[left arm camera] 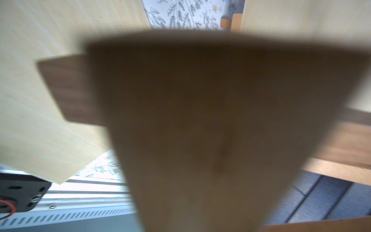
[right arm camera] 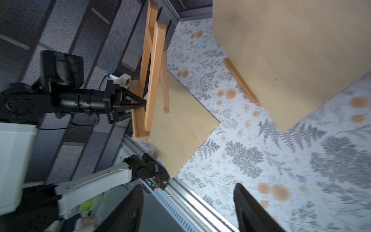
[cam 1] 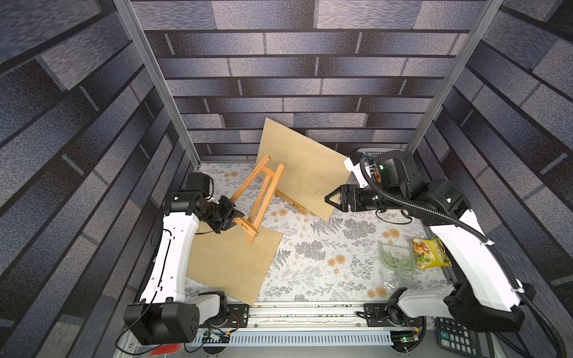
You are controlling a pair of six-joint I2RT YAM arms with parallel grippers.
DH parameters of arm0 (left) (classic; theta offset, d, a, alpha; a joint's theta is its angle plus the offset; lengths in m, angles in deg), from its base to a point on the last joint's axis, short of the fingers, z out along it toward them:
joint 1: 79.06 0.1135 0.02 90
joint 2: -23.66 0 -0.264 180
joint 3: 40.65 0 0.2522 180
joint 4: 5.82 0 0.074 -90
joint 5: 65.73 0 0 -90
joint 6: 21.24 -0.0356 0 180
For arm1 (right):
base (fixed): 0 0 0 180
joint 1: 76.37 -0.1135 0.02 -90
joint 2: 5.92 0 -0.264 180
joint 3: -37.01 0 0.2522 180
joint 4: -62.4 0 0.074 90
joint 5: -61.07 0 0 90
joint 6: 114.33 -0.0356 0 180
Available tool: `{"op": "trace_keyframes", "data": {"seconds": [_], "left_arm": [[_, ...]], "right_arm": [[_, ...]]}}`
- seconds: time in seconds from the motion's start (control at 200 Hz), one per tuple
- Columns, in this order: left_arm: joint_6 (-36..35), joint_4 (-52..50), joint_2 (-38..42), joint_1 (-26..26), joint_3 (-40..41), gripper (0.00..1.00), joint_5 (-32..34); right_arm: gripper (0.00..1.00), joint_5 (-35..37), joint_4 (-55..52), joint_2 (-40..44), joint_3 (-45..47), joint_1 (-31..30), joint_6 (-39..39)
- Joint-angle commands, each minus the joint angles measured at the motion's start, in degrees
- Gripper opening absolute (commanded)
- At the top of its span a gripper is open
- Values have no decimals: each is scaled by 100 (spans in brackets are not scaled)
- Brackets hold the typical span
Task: Assemble the easel
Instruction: Unfold the easel.
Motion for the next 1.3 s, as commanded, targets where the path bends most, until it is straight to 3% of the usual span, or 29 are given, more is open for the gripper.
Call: {"op": "trace_keyframes", "data": {"seconds": [0.0, 0.085, 0.2, 0.386, 0.641, 0.912, 1.077, 1.293], "left_arm": [[932, 1494, 334, 152, 146, 0, -968], [1469, 2159, 576, 159, 405, 0, -1078], [2022, 2982, 955, 115, 823, 0, -1092], [2252, 3743, 1350, -100, 1230, 0, -838], [2485, 4358, 1878, -180, 2027, 0, -604], [2527, 4011, 2647, -136, 2694, 0, -629], [2552, 3970, 3055, 91, 3272, 0, -743], [2362, 3897, 3257, 488, 3516, 0, -951]], "right_arm": [[38, -1659, 3038, -320, 1564, -60, -1844], [32, -1869, 4279, -676, 1815, -219, -2328], [30, -2066, 4751, -1636, 996, -473, -2555], [22, -2300, 6378, -2884, 344, -759, -3960], [23, -2259, 6210, -3868, -711, -974, -4269], [23, -1248, 5367, -4080, -1010, -777, -3435], [25, -1113, 4681, -4440, -1543, -640, -2842], [29, -1381, 4417, -4598, -1673, -491, -2652]]}}
